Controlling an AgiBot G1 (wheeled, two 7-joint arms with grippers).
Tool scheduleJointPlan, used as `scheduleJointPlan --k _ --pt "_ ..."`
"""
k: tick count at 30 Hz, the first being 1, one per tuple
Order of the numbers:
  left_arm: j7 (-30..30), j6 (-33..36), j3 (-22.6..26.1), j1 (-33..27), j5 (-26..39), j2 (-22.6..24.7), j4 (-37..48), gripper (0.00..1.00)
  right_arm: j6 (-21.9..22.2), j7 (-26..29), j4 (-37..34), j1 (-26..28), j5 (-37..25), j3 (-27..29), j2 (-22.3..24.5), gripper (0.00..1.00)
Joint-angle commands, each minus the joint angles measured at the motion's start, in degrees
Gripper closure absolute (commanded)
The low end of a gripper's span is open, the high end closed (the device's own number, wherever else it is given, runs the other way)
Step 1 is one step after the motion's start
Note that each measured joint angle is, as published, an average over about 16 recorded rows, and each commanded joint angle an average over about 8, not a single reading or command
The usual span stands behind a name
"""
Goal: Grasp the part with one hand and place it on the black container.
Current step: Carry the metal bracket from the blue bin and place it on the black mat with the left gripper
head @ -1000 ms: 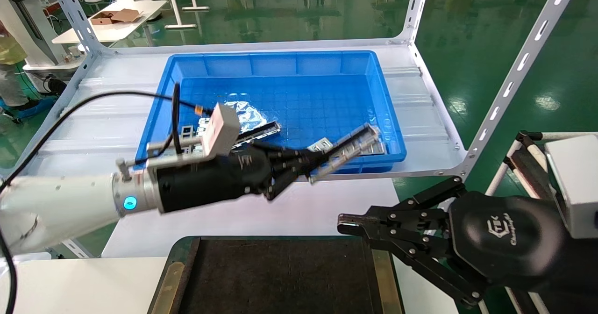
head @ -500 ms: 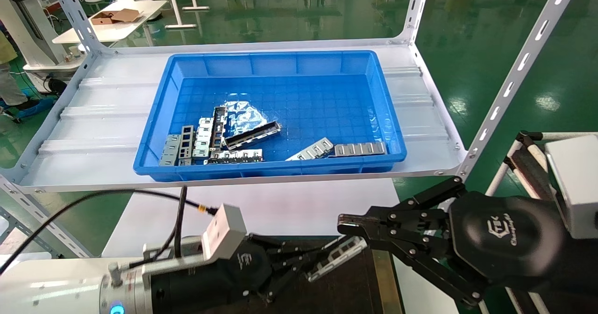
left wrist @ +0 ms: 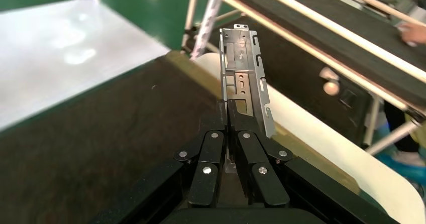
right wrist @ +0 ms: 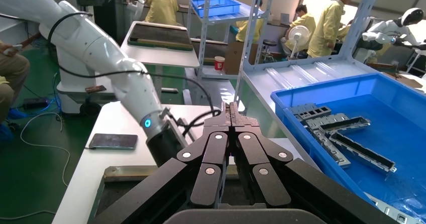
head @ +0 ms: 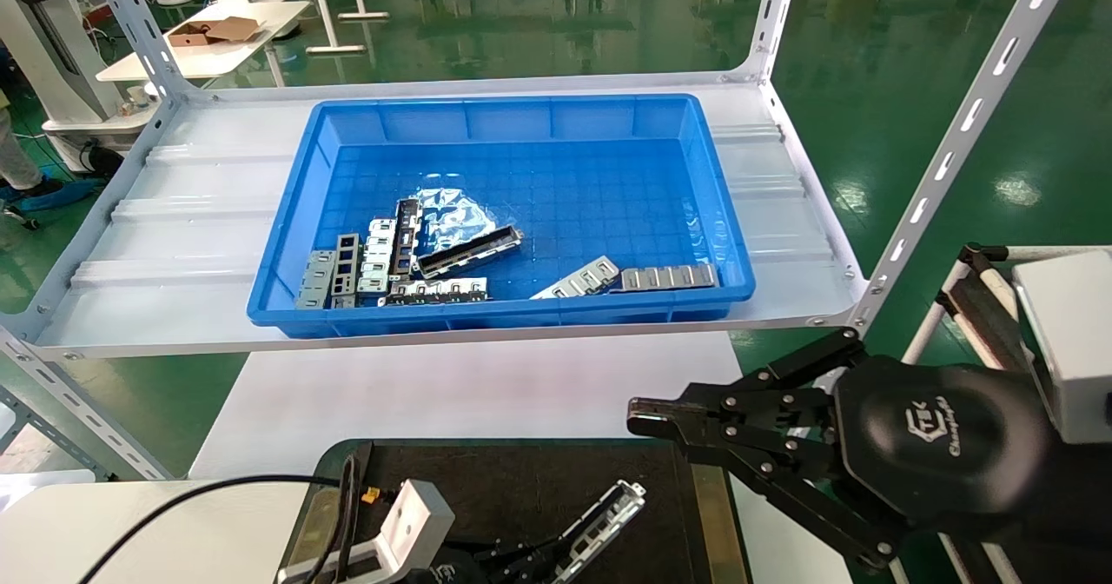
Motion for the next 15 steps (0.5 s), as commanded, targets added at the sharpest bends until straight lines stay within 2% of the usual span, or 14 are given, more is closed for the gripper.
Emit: scheduleJointPlan --k 1,7,15 --pt "0.28 -2.27 -0.23 2.00 -0.68 0.52 -0.03 1.00 0.00 0.00 0.00 0.00 0.00 0.00 0.00 1.00" --pt "-0.43 -12.46 -1.50 5.97 -2.85 4.66 0.09 1.00 0.01 -0.01 0.00 0.00 0.01 -0.01 0.00 1.00" --pt "-0.29 -26.22 -2.69 8.27 -3.04 11.32 0.30 1.00 0.01 -0.01 0.00 0.01 0.02 -0.02 0.01 1.00"
